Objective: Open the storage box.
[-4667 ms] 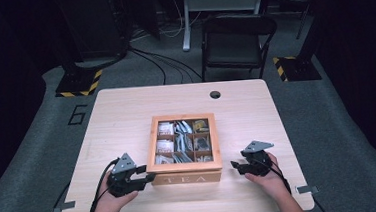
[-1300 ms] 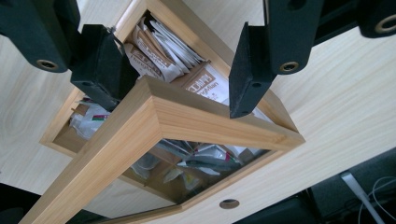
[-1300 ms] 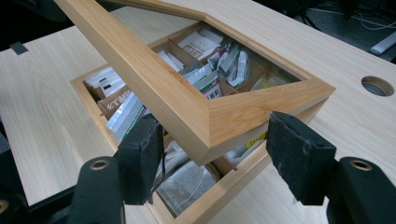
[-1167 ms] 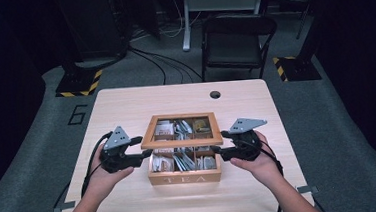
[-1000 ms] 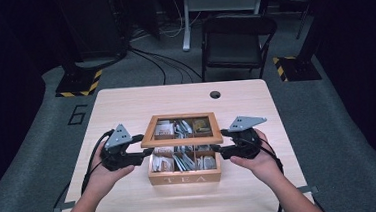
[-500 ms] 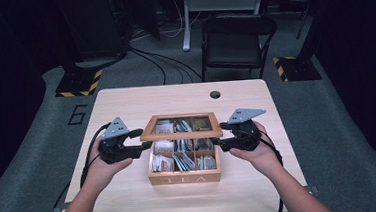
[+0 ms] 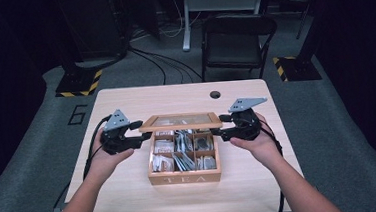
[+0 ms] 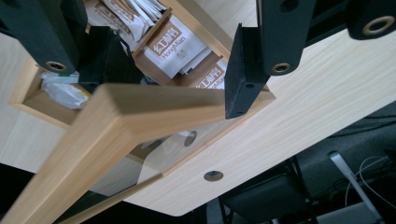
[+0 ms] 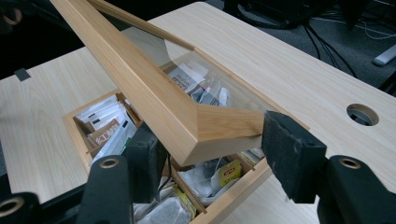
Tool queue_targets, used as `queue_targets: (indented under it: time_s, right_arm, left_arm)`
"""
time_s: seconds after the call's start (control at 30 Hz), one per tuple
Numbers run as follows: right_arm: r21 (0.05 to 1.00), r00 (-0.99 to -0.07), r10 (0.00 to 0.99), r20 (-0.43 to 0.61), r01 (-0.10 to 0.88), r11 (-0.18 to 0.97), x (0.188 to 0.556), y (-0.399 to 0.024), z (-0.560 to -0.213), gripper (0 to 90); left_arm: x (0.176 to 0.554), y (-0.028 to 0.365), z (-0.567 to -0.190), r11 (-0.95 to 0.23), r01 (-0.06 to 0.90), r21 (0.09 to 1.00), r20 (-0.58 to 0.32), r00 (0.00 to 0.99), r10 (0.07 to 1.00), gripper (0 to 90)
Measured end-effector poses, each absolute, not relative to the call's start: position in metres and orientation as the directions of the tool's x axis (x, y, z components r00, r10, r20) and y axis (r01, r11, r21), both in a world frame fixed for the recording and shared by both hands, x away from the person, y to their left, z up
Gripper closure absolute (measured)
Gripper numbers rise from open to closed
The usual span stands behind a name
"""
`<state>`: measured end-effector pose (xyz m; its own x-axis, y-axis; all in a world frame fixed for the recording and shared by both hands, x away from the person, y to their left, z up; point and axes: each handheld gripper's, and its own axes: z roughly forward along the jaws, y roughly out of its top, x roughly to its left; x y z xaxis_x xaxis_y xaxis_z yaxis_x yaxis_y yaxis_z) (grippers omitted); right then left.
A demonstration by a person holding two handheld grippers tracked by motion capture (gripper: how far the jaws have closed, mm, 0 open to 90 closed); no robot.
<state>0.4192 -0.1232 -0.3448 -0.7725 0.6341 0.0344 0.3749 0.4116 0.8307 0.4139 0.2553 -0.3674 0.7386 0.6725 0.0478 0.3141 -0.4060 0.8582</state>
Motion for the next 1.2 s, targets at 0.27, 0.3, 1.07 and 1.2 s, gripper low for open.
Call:
queue_targets:
  time_s: [0.27, 0.3, 1.07, 1.2]
  right_arm:
    - [0.834, -0.761, 0.644, 0.076, 0.402, 0.377, 0.427, -0.126, -0.341, 43.4]
    - [0.833, -0.762, 0.643, 0.077, 0.404, 0.378, 0.428, -0.126, -0.341, 43.5]
    - [0.835, -0.737, 0.675, -0.04, 0.346, 0.428, 0.43, -0.126, -0.354, 42.3]
    - [0.836, -0.72, 0.693, -0.036, 0.359, 0.416, 0.436, -0.128, -0.362, 42.8]
  left_arm:
    - [0.43, 0.253, -0.377, -0.373, 0.335, 0.865, 0.026, 0.713, 0.701, 48.4]
    - [0.431, 0.253, -0.377, -0.37, 0.333, 0.867, 0.026, 0.712, 0.702, 48.6]
    - [0.443, 0.251, -0.371, -0.357, 0.344, 0.868, 0.019, 0.696, 0.718, 54.9]
    - [0.447, 0.25, -0.367, -0.359, 0.344, 0.867, 0.025, 0.692, 0.722, 55.7]
